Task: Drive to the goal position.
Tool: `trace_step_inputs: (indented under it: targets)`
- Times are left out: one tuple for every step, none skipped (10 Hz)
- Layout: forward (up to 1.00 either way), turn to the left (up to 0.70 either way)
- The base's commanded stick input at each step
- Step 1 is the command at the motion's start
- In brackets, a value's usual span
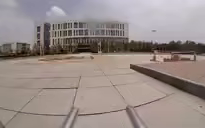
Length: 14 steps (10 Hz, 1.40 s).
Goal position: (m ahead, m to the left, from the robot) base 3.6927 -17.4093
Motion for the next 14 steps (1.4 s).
trace_step_inputs:
  targets:
    - [0.7, 0.0]
    - [0.7, 0.0]
    - [0.7, 0.0]
    - [0.7, 0.0]
    - [0.7, 0.0]
    - [0.7, 0.0]
    - [0.7, 0.0]
    - [0.7, 0.0]
    - [0.7, 0.0]
    - [0.7, 0.0]
    - [0.7, 0.0]
    - [0.7, 0.0]
    - [0.7, 0.0]
    - [0.7, 0.0]
